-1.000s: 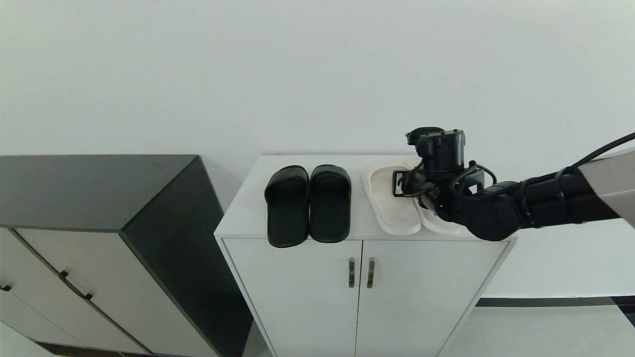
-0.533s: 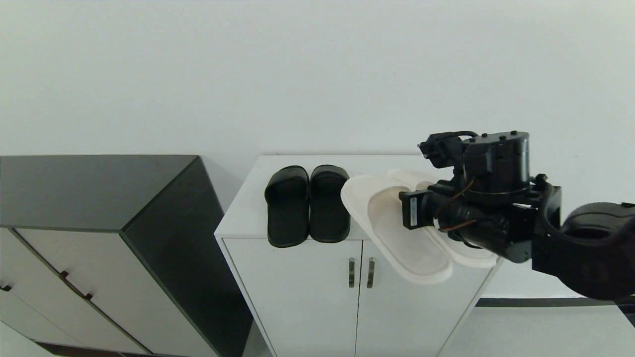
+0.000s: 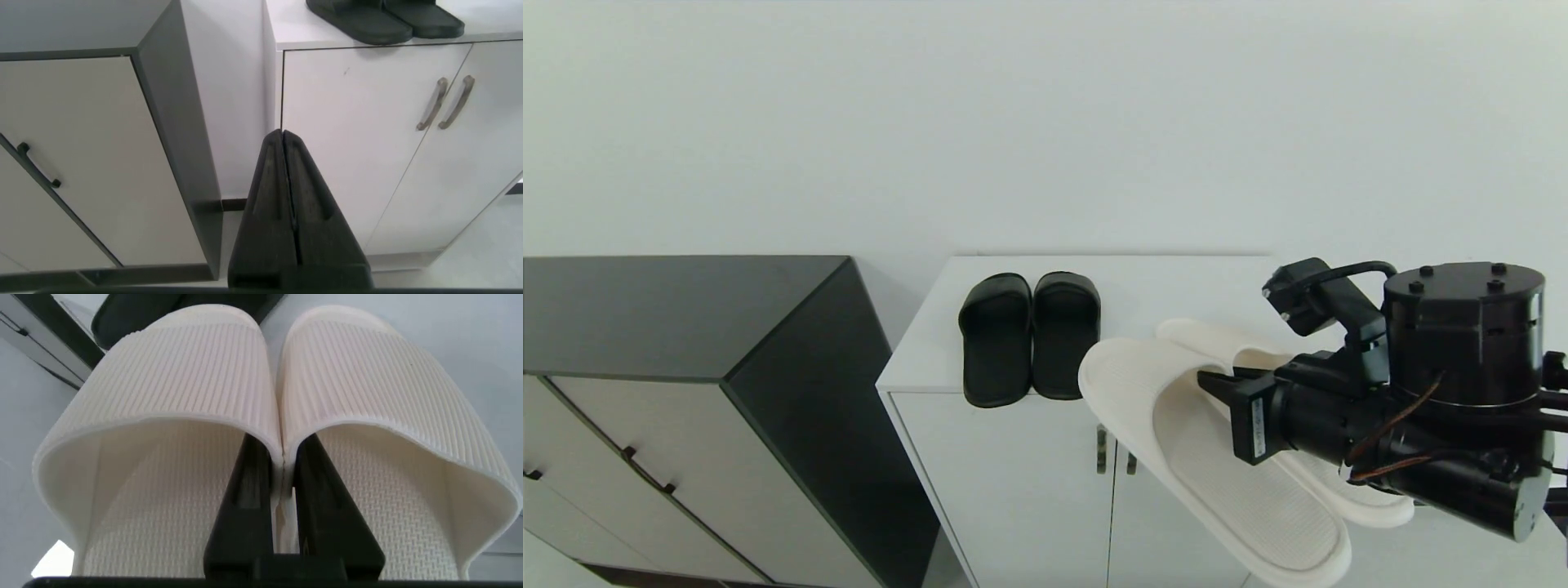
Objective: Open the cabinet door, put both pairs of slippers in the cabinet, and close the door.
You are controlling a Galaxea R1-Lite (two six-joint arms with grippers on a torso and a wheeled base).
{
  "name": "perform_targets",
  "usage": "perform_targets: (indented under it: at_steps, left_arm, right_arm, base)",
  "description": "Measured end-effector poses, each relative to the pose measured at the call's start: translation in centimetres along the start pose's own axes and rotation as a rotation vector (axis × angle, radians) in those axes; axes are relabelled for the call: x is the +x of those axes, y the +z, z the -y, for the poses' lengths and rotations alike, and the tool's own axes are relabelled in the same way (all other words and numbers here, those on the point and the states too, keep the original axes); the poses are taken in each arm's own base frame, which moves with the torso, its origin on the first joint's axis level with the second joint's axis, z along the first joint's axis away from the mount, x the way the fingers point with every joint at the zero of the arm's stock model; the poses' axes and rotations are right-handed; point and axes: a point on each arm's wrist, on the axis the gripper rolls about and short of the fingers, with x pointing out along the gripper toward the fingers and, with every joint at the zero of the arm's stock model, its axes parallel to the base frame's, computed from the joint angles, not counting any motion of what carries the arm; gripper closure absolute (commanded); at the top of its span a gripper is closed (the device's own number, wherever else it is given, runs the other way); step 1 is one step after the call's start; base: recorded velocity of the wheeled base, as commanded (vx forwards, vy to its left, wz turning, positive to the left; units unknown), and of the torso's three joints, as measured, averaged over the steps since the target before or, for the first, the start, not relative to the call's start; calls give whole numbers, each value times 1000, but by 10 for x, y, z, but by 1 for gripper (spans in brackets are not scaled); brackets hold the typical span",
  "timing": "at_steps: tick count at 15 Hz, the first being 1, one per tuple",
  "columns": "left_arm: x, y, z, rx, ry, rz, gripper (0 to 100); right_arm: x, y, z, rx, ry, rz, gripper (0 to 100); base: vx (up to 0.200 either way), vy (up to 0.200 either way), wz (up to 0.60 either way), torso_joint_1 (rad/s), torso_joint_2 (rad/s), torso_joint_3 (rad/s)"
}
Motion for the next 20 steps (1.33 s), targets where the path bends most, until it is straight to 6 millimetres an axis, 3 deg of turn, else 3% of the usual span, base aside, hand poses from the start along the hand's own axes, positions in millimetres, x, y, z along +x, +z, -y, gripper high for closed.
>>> perform_targets:
  at_steps: [6,20]
  left_arm:
    - [0,0,0,0,0,0,100]
    - [0,0,0,0,0,0,100]
  right_arm:
    - [-8,-4,1,-45,15,-1,100]
    - [-8,-5,1,-46,16,-6,100]
  base:
    - [-200,0,0,-1,2,2]
    - [0,0,0,0,0,0]
